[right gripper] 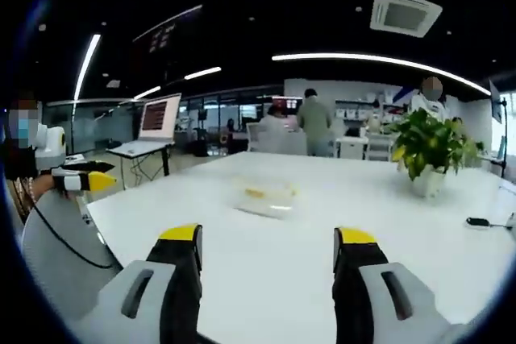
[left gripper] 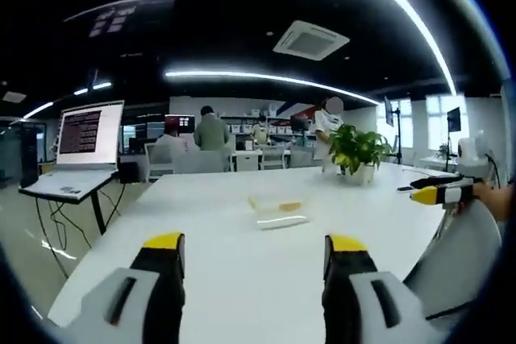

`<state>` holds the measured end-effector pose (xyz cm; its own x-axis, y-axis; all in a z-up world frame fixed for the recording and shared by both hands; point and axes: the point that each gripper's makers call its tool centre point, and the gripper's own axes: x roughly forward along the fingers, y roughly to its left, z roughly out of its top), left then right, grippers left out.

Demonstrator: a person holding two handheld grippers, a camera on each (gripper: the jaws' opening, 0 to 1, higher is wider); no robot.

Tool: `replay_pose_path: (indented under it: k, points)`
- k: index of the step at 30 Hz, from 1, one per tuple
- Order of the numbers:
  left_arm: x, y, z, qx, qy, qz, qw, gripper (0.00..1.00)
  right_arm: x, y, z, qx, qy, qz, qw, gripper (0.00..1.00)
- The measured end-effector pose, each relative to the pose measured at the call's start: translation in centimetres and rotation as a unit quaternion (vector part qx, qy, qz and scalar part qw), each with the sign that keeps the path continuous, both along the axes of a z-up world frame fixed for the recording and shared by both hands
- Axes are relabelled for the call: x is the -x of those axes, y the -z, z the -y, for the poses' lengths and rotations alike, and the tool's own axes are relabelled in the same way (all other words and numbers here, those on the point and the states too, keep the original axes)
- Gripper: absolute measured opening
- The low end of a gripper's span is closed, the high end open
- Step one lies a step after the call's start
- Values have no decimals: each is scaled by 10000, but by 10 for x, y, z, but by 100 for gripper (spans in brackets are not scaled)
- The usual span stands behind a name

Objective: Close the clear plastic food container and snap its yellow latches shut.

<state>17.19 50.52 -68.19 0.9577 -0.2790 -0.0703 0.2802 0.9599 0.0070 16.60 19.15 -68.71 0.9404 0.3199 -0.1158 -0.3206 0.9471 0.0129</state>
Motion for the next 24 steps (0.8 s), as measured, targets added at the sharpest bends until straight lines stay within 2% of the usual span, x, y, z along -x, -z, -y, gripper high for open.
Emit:
replay_pose_path:
  k: [4,6,11,15,24]
  points:
    - [0,2,0,1,19,-94,10000,59,1,-5,-2,-180,-62,125,9997,58]
    - [-1,4,-2,-52,-20,-151,9999,60,-1,-5,3,-72,94,139,9998,56]
    - [-2,4,-3,11,-41,-144,9999,62,-2,-4,4,-103,85,123,9998,54]
    - [-2,10,-2,-50,-21,-322,9995,63,-3,0,4,-10,100,41,9999,52]
    - [-2,9,0,-48,54,-282,9996,64,-1,1,1,78,114,-1,9999,47]
